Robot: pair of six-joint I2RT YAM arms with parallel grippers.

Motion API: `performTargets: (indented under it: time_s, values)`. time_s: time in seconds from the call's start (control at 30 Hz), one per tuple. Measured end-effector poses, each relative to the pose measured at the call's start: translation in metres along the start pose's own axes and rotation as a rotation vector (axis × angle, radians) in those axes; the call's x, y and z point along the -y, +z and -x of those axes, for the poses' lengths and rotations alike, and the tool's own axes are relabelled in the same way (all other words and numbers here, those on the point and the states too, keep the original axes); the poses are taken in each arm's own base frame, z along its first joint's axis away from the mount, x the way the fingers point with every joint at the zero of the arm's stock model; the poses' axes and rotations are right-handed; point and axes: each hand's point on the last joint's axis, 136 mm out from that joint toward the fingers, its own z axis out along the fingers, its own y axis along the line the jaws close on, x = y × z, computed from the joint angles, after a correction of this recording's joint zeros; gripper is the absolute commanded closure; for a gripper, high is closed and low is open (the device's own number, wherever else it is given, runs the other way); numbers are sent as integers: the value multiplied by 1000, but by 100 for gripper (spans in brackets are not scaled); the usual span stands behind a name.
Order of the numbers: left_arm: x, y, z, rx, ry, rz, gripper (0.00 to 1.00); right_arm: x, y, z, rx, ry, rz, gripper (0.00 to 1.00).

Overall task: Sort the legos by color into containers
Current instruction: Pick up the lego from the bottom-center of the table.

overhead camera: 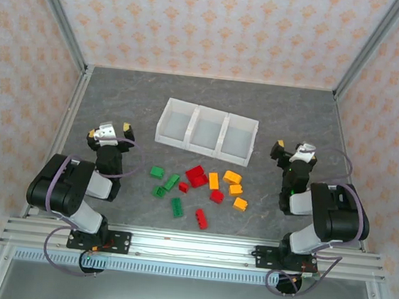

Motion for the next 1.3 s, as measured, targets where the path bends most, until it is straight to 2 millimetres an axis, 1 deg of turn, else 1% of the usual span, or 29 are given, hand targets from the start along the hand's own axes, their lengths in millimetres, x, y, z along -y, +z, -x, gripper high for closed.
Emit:
performTargets:
  time_s: [0.23, 0.37, 0.8, 0.87, 0.97, 1.0, 1.03, 1.07, 1.1, 1.13, 1.2, 1.23, 1.3]
  values:
    - [-1, 0, 0, -1, 0, -1, 1, -2, 0, 0, -3, 1, 15, 0]
    - [-5, 2, 0, -3, 0, 8, 1, -2, 0, 0, -4, 1, 19, 0]
    - [-3, 3, 0, -2, -1, 1, 1, 0, 1, 0, -7, 5, 29, 0]
    - [0, 2, 0, -3, 4, -16, 1, 0, 1, 0, -6, 4, 27, 0]
    - [4, -7, 4, 13, 19, -24, 1, 2, 0, 3, -14, 0, -13, 0]
    - [6, -14, 10, 27, 26, -12, 1, 3, 0, 10, -17, 9, -37, 0]
    - [11, -21, 18, 43, 26, -10, 1, 4, 2, 23, -13, 41, -63, 0]
    - [16, -25, 29, 64, 12, -15, 1, 5, 4, 39, -5, 81, -82, 0]
    - [23, -28, 44, 80, -16, -26, 1, 6, 6, 63, 17, 131, -98, 0]
    - [28, -28, 62, 91, -57, -34, 1, 8, 5, 88, 43, 183, -106, 0]
    - [35, -27, 100, 109, -152, -46, 1, 7, -3, 129, 89, 264, -93, 0]
    - [39, -27, 122, 112, -207, -60, 1, 3, -10, 144, 95, 299, -66, 0]
    - [48, -30, 157, 99, -295, -106, 1, -9, -23, 158, 74, 346, 10, 0]
